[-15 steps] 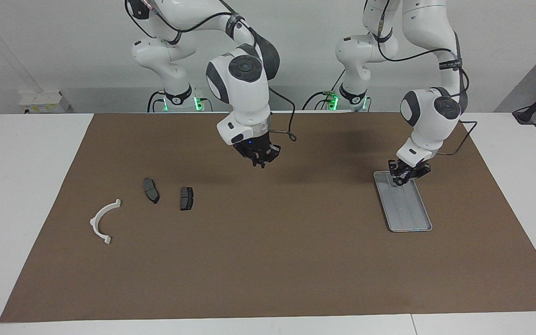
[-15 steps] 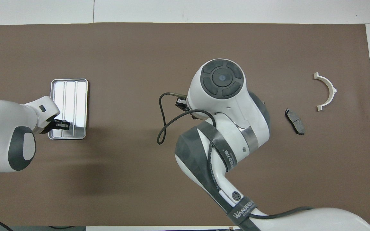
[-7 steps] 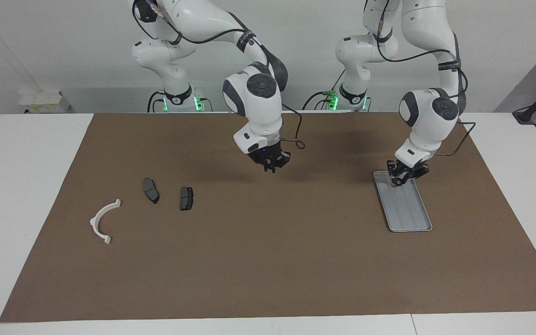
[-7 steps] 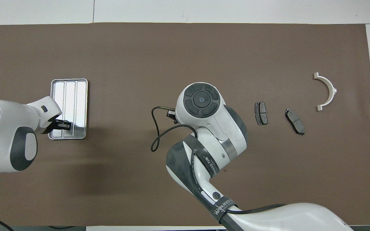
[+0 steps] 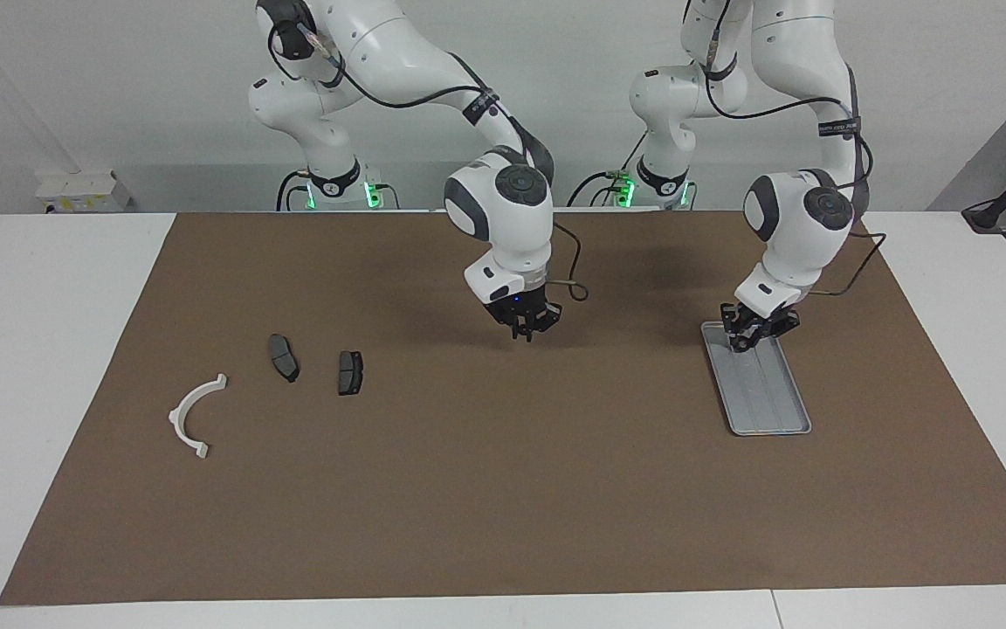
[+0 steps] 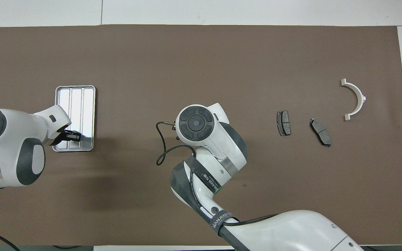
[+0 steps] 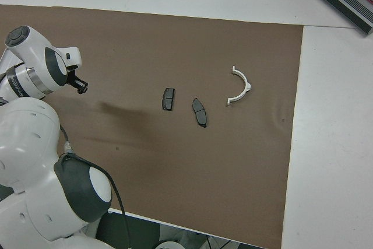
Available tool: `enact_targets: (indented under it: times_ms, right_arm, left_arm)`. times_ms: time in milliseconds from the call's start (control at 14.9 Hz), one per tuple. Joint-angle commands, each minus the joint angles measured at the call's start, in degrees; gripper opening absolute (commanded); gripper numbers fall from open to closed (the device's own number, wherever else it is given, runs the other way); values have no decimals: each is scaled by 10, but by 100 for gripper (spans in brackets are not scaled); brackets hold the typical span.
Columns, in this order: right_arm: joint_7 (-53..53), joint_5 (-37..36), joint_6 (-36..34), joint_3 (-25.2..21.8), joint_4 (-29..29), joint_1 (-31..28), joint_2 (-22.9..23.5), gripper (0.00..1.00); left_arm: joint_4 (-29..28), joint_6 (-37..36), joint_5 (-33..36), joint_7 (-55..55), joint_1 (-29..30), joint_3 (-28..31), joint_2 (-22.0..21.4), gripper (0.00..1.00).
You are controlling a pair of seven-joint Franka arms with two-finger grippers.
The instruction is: Pick bearing gear from pile to tray
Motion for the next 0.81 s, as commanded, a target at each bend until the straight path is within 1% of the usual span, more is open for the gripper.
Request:
enact_targets:
  times_ms: [0,202,269,403,470,538,605,739]
  right_arm:
    - [17,-17,10,0,27,1,31,0]
    - [20,-34,16,-1,37,13,55,0]
    - [20,-37,21,-1,37,13,56,0]
    - [20,-38,24,-1,37,13,63,0]
    - [20,-41,31,-1,34,12,63,0]
    - [20,-42,32,-1,33,11,63,0]
    - [20,-42,32,-1,32,11,63,0]
    - [20,-42,34,-1,30,11,63,0]
  left_arm:
    - [-7,19,-6,-9,-13,5,3,0]
    - [-7,21,-6,-7,-13,5,4,0]
    - [-7,20,-6,-7,-12,7,5,18]
    - [-5,17,-6,-2,-12,7,5,69]
    - [-3,14,-5,-1,-12,7,5,76]
    - [-2,13,-5,-1,-12,7,5,82]
    - [0,12,-4,0,-12,7,5,84]
    - [4,8,-4,1,-11,7,5,84]
